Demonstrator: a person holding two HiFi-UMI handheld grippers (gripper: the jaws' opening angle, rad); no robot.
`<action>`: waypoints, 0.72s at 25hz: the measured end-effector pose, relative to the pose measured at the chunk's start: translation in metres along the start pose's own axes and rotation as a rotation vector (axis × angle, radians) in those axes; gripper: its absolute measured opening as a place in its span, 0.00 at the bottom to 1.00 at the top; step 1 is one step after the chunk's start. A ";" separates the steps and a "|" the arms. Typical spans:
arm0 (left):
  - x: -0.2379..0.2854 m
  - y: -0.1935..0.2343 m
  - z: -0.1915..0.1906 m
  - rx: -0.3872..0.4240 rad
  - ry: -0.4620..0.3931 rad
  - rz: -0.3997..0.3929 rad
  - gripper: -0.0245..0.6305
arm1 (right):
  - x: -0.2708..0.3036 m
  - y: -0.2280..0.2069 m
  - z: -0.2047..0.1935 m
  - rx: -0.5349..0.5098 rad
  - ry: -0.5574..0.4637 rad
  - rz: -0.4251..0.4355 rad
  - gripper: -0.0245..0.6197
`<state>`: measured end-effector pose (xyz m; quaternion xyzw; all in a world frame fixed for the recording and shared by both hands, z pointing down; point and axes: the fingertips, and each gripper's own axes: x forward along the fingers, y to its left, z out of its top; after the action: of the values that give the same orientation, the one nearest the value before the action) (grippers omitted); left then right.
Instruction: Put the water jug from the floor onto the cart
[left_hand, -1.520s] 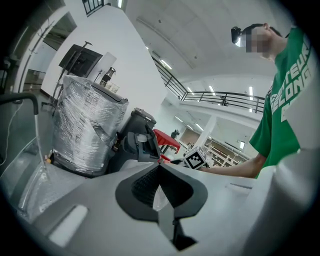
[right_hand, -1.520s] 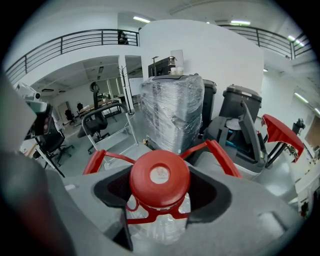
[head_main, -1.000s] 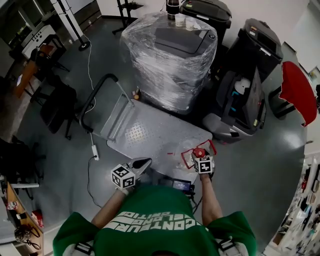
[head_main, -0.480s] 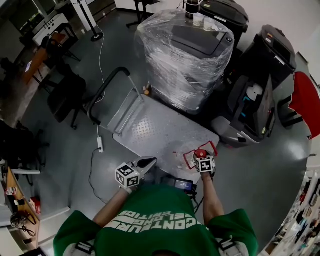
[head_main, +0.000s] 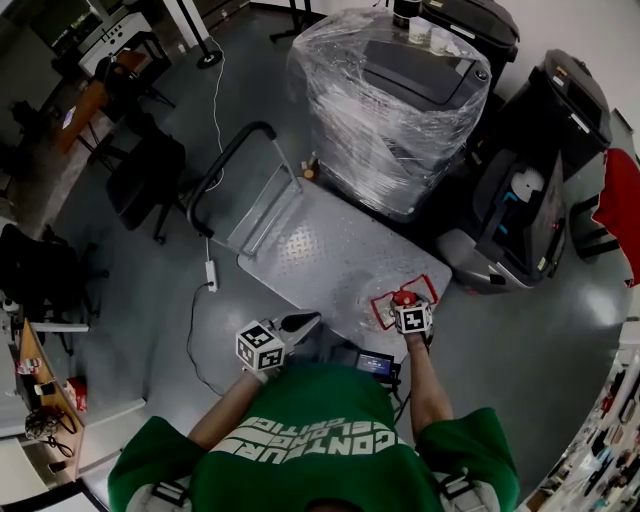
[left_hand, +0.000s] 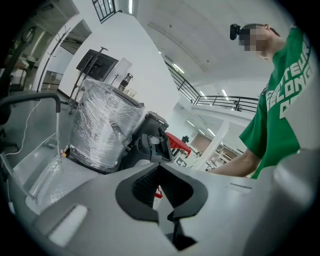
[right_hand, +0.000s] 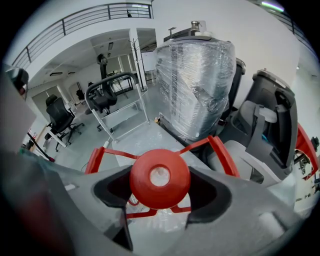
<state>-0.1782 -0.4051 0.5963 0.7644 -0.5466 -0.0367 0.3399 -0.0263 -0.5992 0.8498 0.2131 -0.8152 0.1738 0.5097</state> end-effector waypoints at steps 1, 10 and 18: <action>0.000 -0.002 0.000 0.003 0.002 -0.009 0.05 | 0.004 0.001 -0.006 0.008 0.024 0.001 0.50; -0.008 0.003 0.007 0.021 0.021 -0.003 0.05 | 0.038 0.006 -0.017 -0.003 0.109 -0.008 0.50; -0.008 0.014 0.005 0.003 0.037 0.023 0.05 | 0.066 0.010 -0.018 -0.023 0.143 -0.039 0.50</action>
<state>-0.1944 -0.4031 0.5981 0.7592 -0.5490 -0.0176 0.3492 -0.0434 -0.5931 0.9167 0.2101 -0.7745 0.1694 0.5721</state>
